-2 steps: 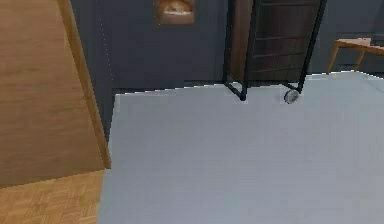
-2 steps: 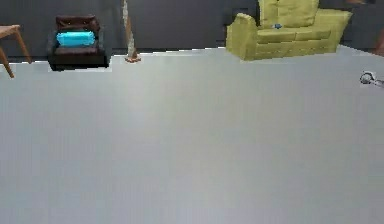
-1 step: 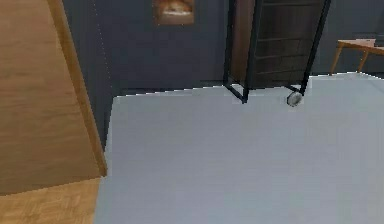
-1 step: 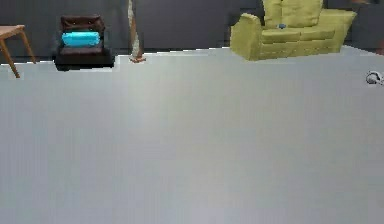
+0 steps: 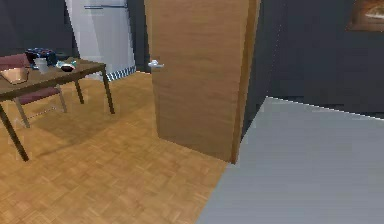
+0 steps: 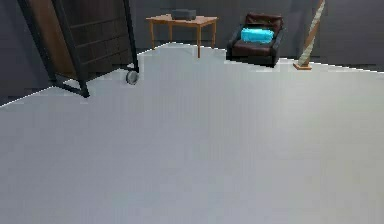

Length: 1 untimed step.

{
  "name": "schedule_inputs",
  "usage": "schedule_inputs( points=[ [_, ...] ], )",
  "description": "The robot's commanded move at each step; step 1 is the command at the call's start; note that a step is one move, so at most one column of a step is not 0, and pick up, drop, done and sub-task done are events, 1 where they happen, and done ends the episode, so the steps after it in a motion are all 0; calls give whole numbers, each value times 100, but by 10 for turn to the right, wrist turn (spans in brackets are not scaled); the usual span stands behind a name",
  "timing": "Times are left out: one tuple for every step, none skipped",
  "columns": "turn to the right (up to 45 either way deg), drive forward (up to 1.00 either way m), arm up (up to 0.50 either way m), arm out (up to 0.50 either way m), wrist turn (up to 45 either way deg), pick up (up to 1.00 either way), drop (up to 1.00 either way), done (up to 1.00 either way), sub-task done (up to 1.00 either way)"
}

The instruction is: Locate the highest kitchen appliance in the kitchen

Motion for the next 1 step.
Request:
schedule_inputs(
  points=[
    [-120,0,0,0,0,0,0,0,0]
  ],
)
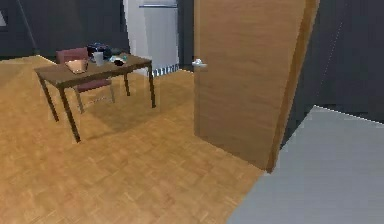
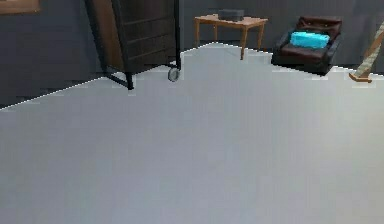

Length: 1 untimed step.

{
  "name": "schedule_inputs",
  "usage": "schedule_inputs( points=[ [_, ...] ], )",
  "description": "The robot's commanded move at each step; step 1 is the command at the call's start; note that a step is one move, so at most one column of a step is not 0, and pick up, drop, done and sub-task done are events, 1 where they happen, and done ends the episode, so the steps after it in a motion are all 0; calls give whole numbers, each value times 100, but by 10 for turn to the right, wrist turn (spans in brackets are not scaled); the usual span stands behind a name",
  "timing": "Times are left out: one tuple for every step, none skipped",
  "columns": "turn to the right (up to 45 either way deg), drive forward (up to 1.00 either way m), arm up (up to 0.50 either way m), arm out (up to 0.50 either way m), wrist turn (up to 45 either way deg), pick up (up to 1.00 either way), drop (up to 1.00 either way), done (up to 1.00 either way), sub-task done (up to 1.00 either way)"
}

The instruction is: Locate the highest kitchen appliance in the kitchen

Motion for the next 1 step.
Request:
schedule_inputs(
  points=[
    [0,35,0,0,0,0,0,0,0]
  ],
)
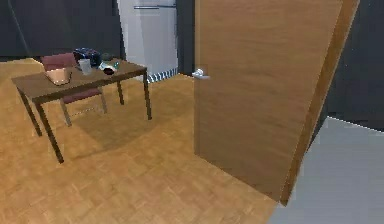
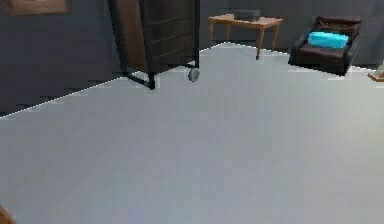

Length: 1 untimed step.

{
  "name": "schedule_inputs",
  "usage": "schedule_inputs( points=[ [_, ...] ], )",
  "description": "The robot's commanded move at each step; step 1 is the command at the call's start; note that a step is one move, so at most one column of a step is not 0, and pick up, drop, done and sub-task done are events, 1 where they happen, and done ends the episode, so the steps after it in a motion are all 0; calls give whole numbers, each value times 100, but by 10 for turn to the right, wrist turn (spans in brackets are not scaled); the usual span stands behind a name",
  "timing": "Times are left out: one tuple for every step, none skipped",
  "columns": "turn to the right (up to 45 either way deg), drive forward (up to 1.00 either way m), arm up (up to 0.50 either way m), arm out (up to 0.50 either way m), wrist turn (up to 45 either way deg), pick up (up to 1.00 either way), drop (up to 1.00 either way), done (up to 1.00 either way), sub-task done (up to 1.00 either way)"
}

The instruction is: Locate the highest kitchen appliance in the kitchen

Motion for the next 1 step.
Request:
schedule_inputs(
  points=[
    [-270,0,0,0,0,0,0,0,0]
  ],
)
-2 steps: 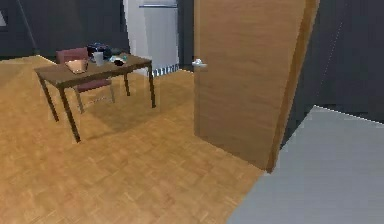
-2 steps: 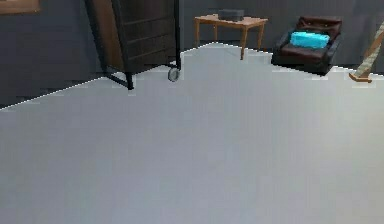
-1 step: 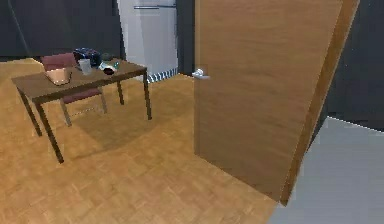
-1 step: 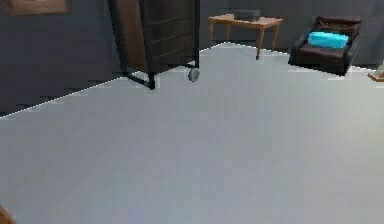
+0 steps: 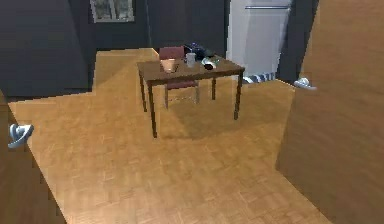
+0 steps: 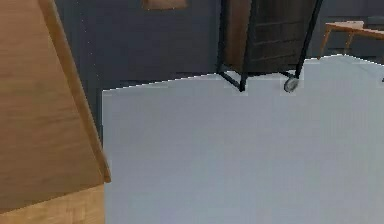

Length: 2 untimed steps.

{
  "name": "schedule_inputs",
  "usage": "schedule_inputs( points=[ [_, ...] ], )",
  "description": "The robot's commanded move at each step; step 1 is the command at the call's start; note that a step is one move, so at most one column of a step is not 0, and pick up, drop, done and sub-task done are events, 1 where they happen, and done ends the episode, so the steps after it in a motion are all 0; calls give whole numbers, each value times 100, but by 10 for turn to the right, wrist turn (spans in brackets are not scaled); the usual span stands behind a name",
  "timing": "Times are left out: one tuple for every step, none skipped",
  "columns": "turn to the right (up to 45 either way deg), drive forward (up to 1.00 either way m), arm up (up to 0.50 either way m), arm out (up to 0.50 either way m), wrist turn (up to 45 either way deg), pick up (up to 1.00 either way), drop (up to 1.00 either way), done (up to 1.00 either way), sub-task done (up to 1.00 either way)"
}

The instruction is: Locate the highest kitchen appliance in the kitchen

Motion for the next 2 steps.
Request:
schedule_inputs(
  points=[
    [0,100,0,0,0,0,0,0,0],
    [-30,0,0,0,0,0,0,0,0]
  ],
)
